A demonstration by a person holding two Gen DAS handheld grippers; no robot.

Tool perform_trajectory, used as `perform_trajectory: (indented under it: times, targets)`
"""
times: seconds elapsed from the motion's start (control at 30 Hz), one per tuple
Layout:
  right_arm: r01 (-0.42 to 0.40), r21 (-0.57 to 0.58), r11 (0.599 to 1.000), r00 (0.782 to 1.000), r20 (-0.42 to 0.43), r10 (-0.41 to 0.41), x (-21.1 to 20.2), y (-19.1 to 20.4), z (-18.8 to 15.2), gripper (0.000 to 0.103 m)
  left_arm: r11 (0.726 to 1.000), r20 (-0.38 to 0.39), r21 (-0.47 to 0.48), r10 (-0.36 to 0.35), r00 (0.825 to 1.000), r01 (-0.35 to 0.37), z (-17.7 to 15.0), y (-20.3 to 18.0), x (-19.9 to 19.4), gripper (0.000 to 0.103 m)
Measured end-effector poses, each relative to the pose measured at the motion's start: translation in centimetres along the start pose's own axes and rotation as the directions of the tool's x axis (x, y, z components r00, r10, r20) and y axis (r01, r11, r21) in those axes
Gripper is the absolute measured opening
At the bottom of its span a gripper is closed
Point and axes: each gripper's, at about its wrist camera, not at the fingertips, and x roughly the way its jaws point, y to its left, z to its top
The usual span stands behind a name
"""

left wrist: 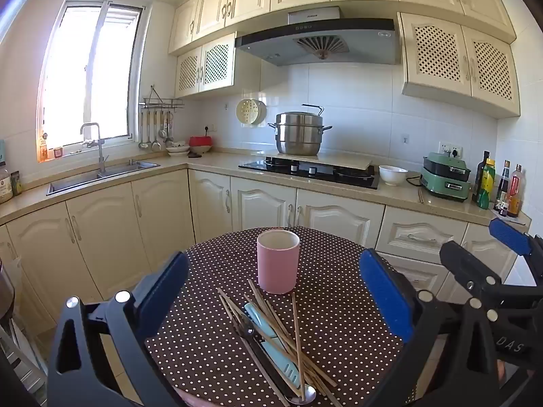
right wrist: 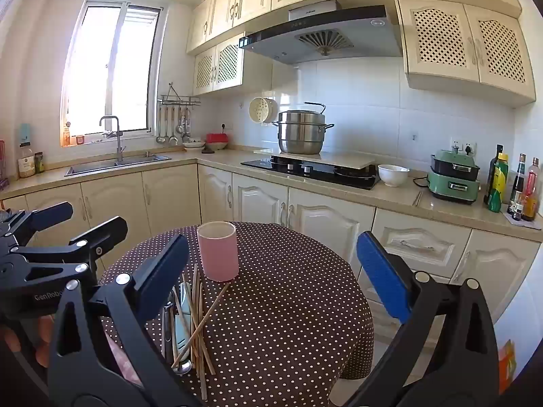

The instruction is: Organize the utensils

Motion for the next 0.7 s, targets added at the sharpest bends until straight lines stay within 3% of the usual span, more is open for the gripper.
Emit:
perform_trajectory:
  times: [0.7]
  targets:
    - [-0.001,0.005,1.0,1.0,-0.022,0.001,0.68,-0.06,-0.32,0.097,1.0,-0.008,-0.003,-0.001,1.0,0.001,-0.21,0.04,0.28,0.099]
